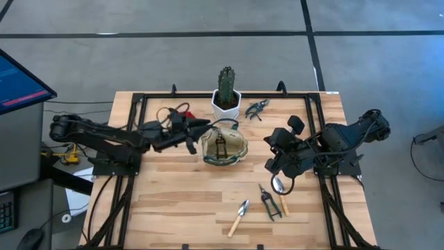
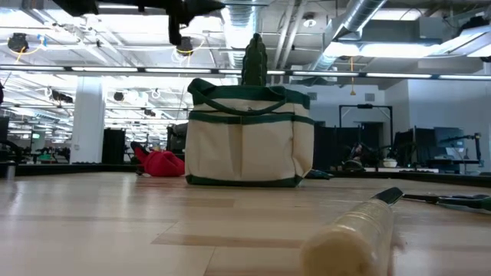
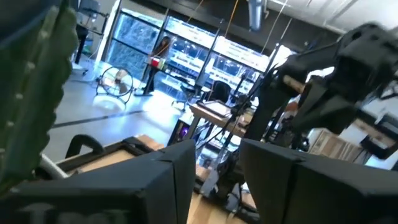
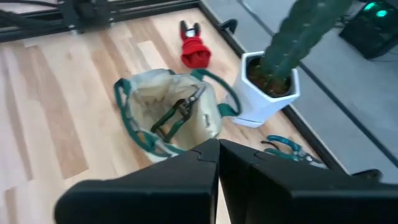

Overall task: Pick & Place Garden tools in Gardening bag
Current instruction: Put the middle green shear scissors into the gardening bag

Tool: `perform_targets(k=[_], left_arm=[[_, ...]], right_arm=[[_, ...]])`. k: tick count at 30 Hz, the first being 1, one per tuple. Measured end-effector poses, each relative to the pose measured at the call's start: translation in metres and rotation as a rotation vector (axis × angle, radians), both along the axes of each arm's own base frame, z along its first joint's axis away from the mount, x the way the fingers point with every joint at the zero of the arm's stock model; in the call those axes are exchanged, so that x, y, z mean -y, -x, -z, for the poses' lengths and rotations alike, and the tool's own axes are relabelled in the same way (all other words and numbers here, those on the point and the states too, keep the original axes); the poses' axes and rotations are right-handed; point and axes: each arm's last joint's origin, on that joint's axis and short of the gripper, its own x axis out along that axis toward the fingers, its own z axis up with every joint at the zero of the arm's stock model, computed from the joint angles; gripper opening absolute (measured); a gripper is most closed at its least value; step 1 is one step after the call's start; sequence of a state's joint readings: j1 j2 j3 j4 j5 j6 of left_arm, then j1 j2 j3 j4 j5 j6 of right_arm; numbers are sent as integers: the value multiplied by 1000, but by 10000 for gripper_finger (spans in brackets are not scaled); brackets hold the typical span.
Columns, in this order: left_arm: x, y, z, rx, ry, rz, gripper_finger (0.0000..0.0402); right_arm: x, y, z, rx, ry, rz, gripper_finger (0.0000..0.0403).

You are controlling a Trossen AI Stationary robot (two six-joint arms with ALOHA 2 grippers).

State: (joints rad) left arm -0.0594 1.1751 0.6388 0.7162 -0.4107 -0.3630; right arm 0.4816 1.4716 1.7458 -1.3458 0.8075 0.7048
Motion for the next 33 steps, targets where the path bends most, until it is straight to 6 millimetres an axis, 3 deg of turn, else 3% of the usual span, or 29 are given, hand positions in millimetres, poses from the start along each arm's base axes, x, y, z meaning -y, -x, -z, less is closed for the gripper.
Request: perform_targets(k=[4, 12, 18, 22, 27, 33], left_arm=[[2, 8, -7, 7, 0, 11, 99], [10, 9, -2, -60, -5, 45, 66], [16, 11, -3, -54, -6, 68, 35], [20, 13, -5, -49, -6, 88, 11], [32, 22, -13, -35, -84, 129, 3], [42, 37, -27, 30, -90, 181, 3]], right_arm=[[-2, -2, 1, -4, -23, -19, 0], [-7, -11, 5, -16, -60, -47, 0], [-14, -29, 2, 2, -129, -252, 0], [-7, -48, 0, 83, -199, -417, 0], [17, -71, 25, 82, -273, -483, 0], [60, -88, 79, 34, -376, -427, 0]])
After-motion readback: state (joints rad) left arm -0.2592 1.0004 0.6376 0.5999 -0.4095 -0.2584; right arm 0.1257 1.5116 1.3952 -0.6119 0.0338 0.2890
